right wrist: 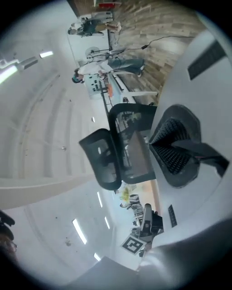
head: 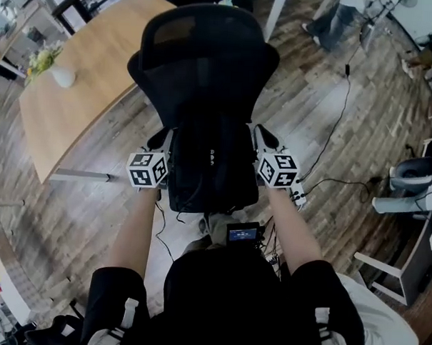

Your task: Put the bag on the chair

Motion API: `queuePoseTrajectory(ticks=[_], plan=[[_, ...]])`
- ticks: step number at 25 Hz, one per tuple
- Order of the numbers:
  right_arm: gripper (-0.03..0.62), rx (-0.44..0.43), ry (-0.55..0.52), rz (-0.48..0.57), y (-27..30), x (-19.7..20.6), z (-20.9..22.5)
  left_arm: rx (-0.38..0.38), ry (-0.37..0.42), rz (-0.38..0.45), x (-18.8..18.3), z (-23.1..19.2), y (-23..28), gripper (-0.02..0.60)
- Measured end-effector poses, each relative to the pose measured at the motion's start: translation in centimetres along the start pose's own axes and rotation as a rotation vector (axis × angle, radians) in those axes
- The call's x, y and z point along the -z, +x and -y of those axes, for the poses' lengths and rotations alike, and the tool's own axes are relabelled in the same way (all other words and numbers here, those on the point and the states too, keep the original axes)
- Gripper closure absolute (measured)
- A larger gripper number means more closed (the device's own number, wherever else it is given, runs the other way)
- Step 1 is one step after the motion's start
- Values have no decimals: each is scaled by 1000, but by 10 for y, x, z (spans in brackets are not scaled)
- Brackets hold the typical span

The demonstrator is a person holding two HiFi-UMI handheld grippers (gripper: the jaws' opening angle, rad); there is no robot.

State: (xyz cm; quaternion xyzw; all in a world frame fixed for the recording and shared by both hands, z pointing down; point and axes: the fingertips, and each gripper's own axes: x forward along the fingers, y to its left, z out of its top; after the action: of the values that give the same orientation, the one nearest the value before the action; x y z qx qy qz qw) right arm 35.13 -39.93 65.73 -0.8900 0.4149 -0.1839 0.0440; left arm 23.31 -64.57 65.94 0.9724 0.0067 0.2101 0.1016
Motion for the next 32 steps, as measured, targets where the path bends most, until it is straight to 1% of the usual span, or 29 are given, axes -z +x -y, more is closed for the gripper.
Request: queuePoseTrajectory(ticks=[3, 5, 7, 9, 12, 14, 17, 19, 21, 23, 26, 27, 30, 32], plan=[[582, -12, -46, 118, -43, -52, -23, 29, -43, 122, -45, 23, -40, 574], [582, -11, -77, 189, -72, -85, -36, 52, -35, 208, -76, 42, -67, 577], [582, -21, -95, 249, -102, -111, -49, 62, 21, 258, -95, 63, -96, 578], [582, -34, -122, 312, -132, -136, -62, 62, 94, 288, -110, 81, -122, 578], [583, -47, -167, 375, -169, -158, -78, 46, 165, 345, -124, 102, -165, 578], [583, -46, -191, 389, -187, -161, -88, 22, 210, 371, -127, 112, -191, 578], [582, -41, -209, 383, -205, -152, -102, -5, 256, 367, -118, 123, -216, 578], [582, -61, -188, 360, -211, -138, -110, -20, 250, 370, -111, 127, -228, 578], [582, -79, -167, 342, -217, -124, -113, -57, 244, 382, -105, 127, -238, 578], [583, -75, -143, 327, -220, -114, -112, -92, 228, 385, -98, 122, -244, 578], [583, -96, -46, 296, -225, -96, -104, -110, 188, 353, -80, 115, -248, 578], [583, -100, -32, 286, -228, -91, -102, -119, 186, 350, -75, 113, -251, 578], [583, -90, -51, 262, -235, -78, -99, -139, 192, 339, -61, 111, -257, 578], [583, -87, -72, 252, -235, -74, -99, -134, 177, 322, -51, 112, -257, 577]])
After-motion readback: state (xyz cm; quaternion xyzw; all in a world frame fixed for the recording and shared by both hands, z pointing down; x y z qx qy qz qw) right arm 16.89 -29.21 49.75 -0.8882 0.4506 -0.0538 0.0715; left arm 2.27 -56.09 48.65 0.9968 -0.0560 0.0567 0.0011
